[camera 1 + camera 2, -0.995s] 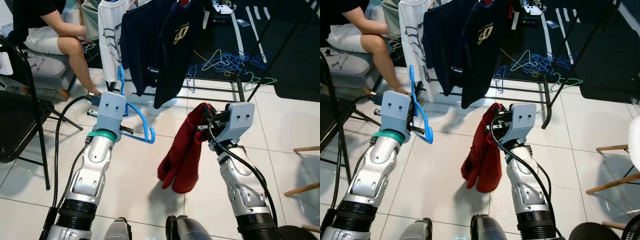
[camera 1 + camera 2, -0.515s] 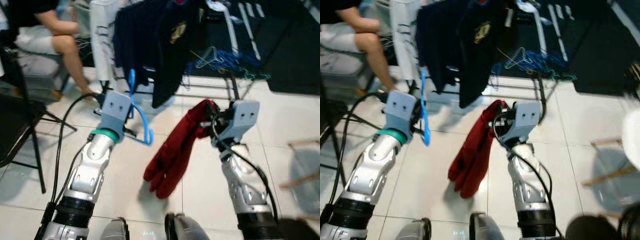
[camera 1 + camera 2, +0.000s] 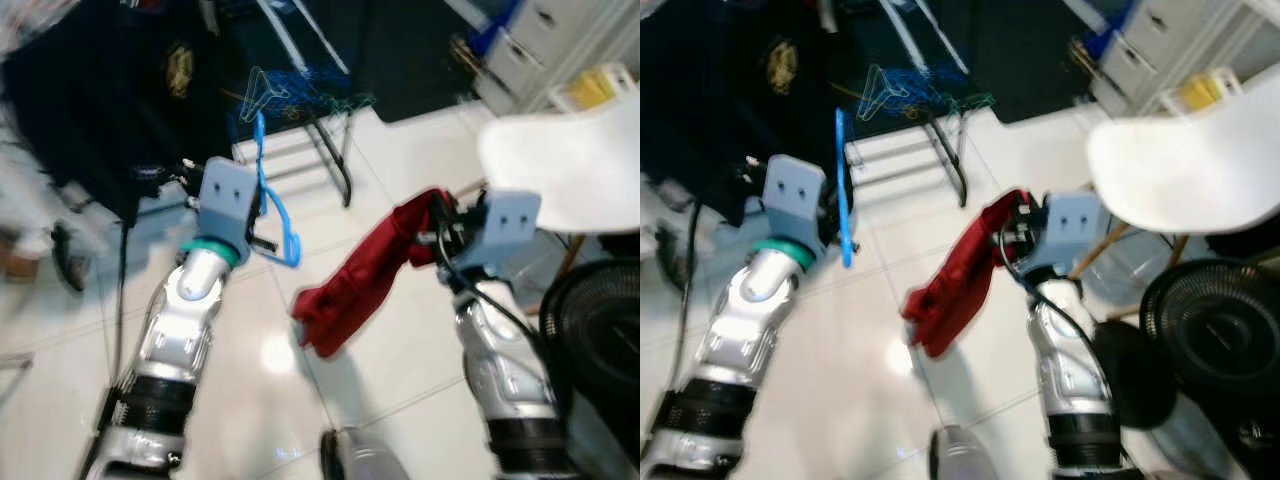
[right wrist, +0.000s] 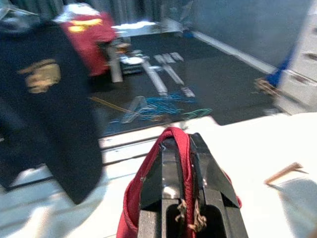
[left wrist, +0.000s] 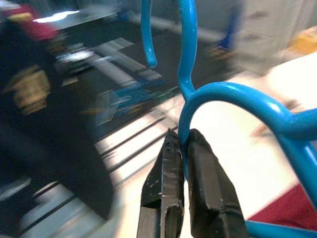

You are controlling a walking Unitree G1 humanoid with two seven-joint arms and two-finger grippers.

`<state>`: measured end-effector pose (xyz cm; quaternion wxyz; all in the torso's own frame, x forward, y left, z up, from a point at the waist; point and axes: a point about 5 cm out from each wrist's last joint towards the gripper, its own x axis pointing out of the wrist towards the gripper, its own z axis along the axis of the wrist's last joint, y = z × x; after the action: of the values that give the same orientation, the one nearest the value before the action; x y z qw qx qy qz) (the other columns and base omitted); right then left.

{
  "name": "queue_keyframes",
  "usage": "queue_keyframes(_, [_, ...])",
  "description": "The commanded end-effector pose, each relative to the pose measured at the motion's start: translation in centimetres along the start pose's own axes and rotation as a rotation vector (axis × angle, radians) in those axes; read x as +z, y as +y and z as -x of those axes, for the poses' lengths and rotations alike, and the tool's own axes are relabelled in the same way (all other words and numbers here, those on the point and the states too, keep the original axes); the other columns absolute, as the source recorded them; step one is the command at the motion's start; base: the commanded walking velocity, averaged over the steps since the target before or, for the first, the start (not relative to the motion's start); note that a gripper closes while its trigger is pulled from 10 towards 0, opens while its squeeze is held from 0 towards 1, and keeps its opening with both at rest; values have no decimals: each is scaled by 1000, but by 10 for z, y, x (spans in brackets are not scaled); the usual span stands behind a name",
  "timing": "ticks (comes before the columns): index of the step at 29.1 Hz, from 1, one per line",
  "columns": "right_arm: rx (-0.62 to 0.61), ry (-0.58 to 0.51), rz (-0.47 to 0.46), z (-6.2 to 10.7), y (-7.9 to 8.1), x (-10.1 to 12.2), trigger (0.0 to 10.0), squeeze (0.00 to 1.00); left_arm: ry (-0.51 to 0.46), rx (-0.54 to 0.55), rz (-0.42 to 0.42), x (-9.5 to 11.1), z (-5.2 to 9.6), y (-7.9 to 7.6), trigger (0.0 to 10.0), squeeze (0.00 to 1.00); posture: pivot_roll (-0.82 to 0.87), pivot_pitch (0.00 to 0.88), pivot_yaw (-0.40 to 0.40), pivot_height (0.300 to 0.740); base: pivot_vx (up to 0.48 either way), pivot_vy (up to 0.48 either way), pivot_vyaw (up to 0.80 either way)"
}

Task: Hang hanger

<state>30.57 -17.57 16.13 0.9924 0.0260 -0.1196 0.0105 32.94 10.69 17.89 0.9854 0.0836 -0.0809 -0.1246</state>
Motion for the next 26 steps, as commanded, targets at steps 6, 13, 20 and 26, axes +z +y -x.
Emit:
queue_keyframes(6, [26, -22, 1, -2, 9, 4, 10000, 0, 8, 32, -4, -5, 4, 9, 10000, 0, -138, 92, 17, 740, 458, 0, 0])
queue_keyframes(13, [39, -25, 13, -3, 10, 5, 10000, 0, 1, 36, -6, -4, 4, 8, 10000, 0, -137, 90, 17, 740, 455, 0, 0])
queue_keyframes(20, [42, -35, 33, -5, 9, 7, 10000, 0, -138, -2, 50, 28, 3, -7, 10000, 0, -137, 87, 15, 740, 459, 0, 0])
queue_keyframes(26, [40, -38, 35, -7, 9, 7, 10000, 0, -205, -59, 101, 47, 1, -20, 10000, 0, -139, 82, 13, 740, 461, 0, 0])
